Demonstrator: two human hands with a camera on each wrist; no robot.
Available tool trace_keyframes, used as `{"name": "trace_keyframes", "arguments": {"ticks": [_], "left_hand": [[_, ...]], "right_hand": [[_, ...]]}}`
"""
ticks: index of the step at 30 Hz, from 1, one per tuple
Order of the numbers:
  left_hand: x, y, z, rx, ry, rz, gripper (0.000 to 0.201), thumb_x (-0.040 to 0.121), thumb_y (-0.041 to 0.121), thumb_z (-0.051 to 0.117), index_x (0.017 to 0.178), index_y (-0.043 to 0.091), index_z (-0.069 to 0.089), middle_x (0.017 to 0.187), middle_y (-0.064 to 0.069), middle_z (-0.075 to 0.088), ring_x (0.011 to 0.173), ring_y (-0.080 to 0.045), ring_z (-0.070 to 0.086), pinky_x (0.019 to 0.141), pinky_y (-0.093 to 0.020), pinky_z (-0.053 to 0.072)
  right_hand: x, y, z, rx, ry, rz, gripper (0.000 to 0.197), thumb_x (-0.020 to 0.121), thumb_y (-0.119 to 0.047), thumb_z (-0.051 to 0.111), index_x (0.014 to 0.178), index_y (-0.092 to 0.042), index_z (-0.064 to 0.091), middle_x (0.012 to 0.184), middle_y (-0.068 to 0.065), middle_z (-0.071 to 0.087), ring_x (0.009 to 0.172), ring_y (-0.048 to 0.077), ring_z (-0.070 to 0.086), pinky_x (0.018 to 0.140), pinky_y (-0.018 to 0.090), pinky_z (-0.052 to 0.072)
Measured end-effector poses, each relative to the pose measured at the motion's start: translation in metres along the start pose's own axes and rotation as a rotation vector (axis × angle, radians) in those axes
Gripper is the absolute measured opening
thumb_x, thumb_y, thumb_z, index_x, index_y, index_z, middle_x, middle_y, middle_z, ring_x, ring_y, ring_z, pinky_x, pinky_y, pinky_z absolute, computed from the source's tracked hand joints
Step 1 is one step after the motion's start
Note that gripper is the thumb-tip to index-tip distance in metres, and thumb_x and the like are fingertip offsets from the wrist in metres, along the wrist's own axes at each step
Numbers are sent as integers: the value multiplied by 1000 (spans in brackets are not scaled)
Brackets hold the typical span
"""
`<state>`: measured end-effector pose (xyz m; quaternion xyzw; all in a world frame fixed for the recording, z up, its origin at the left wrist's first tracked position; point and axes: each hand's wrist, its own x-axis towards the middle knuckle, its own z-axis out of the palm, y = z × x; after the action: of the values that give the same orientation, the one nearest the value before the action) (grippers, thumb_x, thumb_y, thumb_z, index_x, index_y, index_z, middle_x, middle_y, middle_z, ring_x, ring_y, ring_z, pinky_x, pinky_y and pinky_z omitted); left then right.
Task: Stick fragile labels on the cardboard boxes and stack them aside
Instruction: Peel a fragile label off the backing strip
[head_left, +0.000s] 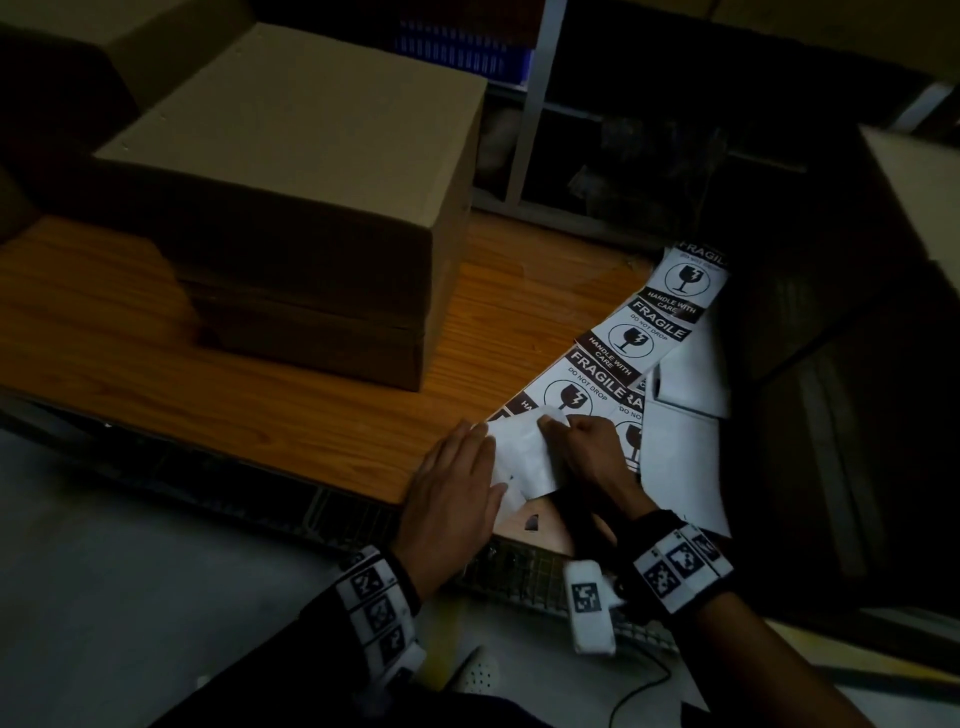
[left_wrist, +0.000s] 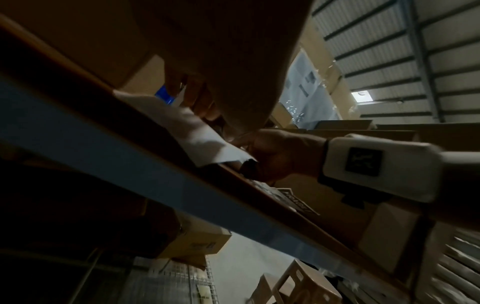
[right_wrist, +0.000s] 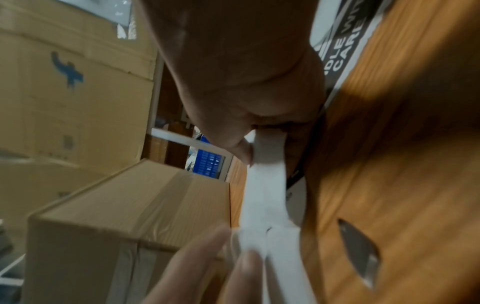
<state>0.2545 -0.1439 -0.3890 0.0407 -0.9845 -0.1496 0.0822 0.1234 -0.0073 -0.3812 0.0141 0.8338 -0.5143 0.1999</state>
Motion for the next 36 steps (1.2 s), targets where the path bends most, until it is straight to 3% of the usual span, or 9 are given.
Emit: {"name": "trace_keyframes", "arguments": {"ticks": [6,9,11,13,15,19,25,30,36], "left_hand": [[1,-5,10,119,-246,-34,84,89,61,1,155,11,11,163,-7,3,150,-20,-3,120,-39,-3],[-6,-13,19,108,-303,-35,86,85,64,-7,155,14,-3,163,-5,-10,148,-17,-14,117,-38,-12],[-9,-15,21,123,-312,-54,86,90,65,-1,155,10,6,162,-8,-2,150,-21,-4,119,-39,-5],[-10,-16,23,120,-303,-78,84,95,64,10,151,4,27,159,-14,21,148,-25,18,120,-43,12],[-11,-17,26,101,-295,-73,81,96,61,17,146,2,38,154,-16,33,144,-27,29,120,-43,19],[-12,-14,27,96,-251,-63,78,97,58,23,146,0,38,154,-18,33,144,-29,30,114,-43,18],[-12,-11,27,79,-211,-84,79,96,59,19,147,1,37,156,-17,30,145,-29,27,113,-43,19],[-12,-11,26,59,-230,-94,80,98,60,12,147,1,38,156,-17,30,145,-29,27,113,-43,21],[-9,-18,21,101,-262,-41,79,93,59,24,143,2,44,153,-16,37,141,-29,36,113,-45,35]], "right_hand": [[-12,-4,6,-8,22,-40,42,92,-21,64,51,-18,52,39,-12,47,39,0,40,45,20,32],[-12,-2,10,23,11,-4,37,88,-25,66,54,-16,56,46,-8,47,44,10,42,51,25,33],[-12,-2,12,46,17,15,35,84,-29,67,58,-8,58,54,2,50,52,15,45,55,31,36],[-11,-2,11,85,22,45,37,83,-28,68,68,5,63,60,7,55,57,18,49,57,32,39],[-12,-2,10,125,28,65,31,86,-22,69,69,4,67,61,7,60,57,18,52,56,30,41],[-18,0,9,211,66,83,27,89,-18,67,76,6,70,67,13,68,61,21,59,58,30,46],[-27,16,14,334,126,145,17,84,-22,68,72,-14,76,77,11,75,80,38,71,79,56,57],[-38,26,15,431,159,185,11,86,-9,66,83,-11,76,90,6,76,90,31,71,87,55,55],[-50,12,4,660,69,200,36,83,15,57,111,-5,65,110,19,68,99,34,66,86,46,55]]}}
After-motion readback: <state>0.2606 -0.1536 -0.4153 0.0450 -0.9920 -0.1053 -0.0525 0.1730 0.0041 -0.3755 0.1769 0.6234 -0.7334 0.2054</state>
